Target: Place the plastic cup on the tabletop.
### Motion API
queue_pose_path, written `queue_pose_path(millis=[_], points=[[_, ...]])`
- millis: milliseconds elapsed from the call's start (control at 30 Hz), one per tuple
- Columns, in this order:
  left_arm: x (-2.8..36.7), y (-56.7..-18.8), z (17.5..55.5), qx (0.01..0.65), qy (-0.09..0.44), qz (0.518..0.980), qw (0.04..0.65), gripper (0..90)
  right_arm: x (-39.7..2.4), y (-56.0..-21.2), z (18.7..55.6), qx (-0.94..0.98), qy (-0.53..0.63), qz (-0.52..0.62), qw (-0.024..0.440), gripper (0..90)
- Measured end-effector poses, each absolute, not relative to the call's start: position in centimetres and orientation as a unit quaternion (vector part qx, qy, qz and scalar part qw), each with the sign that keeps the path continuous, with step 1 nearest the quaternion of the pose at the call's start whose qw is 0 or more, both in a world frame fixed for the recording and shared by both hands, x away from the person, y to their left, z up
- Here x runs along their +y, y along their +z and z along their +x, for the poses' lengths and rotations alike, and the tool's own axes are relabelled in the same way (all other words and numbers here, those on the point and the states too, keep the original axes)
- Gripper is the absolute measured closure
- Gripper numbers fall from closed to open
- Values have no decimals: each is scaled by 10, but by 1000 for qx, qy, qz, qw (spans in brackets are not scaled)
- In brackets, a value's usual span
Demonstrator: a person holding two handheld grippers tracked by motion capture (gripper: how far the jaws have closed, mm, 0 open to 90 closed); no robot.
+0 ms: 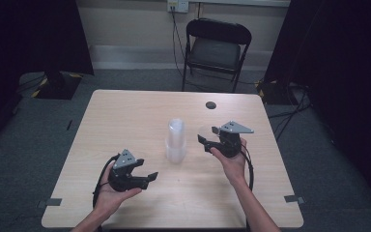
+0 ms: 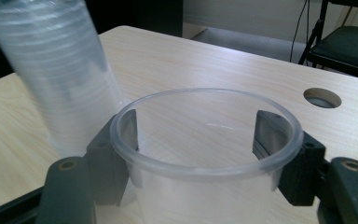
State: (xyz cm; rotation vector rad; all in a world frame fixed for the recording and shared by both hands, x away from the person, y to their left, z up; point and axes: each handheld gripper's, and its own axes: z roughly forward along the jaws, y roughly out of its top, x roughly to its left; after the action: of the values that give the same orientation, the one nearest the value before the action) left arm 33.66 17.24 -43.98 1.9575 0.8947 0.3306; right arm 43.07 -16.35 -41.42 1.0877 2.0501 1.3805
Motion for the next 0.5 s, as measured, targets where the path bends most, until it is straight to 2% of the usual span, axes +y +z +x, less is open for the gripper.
queue_pose_path(millis=[500], points=[[174, -447, 337, 369, 127, 803, 451, 238, -156, -438, 467, 735, 480, 421, 229, 302]])
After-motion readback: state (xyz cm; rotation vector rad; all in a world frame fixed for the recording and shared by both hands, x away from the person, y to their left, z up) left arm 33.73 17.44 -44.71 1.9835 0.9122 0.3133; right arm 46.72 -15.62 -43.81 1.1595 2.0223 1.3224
